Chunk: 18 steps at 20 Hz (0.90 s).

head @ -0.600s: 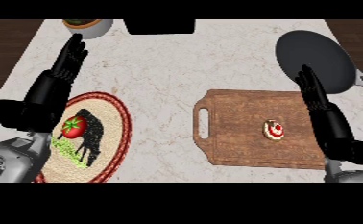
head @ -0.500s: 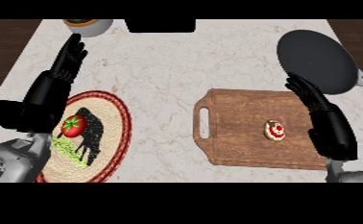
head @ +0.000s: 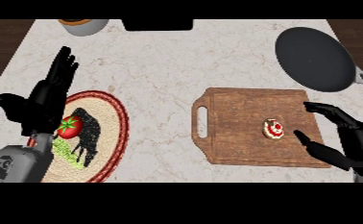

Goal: Pick the cupcake from the cutting board and place it in the pan

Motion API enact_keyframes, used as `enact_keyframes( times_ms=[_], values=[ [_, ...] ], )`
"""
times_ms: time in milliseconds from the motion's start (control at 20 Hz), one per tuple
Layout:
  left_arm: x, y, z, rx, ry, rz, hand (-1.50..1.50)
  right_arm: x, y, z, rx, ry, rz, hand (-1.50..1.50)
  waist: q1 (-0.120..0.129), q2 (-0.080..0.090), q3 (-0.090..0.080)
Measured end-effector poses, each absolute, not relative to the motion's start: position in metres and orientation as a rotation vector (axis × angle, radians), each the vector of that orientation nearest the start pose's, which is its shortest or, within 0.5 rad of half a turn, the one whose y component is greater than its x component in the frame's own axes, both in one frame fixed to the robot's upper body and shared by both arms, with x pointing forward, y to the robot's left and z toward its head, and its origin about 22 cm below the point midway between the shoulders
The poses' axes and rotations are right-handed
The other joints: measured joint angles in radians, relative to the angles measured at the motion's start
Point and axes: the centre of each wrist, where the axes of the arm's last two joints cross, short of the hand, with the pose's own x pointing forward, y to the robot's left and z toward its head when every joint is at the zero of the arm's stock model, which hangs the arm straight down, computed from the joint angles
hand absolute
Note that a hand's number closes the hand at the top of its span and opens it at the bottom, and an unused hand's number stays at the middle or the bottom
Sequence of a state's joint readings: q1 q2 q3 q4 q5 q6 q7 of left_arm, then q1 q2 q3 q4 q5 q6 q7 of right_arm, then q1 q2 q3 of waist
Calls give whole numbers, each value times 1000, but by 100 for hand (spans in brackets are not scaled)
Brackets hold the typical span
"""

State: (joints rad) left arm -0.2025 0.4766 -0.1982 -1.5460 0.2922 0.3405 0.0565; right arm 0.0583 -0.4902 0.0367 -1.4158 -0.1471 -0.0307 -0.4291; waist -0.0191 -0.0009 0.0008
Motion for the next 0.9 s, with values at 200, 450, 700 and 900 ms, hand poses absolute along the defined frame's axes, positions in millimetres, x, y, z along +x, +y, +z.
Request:
enact_keyframes(
  times_ms=[200,450,700,900],
  values=[
    [284,279,59,226,-1618,-38,0,192,-388,13,-473,-1813,351,-150,-10,-2,-1],
    [284,283,52,232,-1614,-27,0,172,-422,71,-555,-1742,546,-150,-10,-3,-3],
    [287,283,52,233,-1612,-33,0,175,-422,138,-609,-1596,759,-150,-7,-3,-5],
    [289,279,49,220,-1620,-40,0,183,-409,188,-641,-1535,808,-150,3,-2,-4]
  ],
)
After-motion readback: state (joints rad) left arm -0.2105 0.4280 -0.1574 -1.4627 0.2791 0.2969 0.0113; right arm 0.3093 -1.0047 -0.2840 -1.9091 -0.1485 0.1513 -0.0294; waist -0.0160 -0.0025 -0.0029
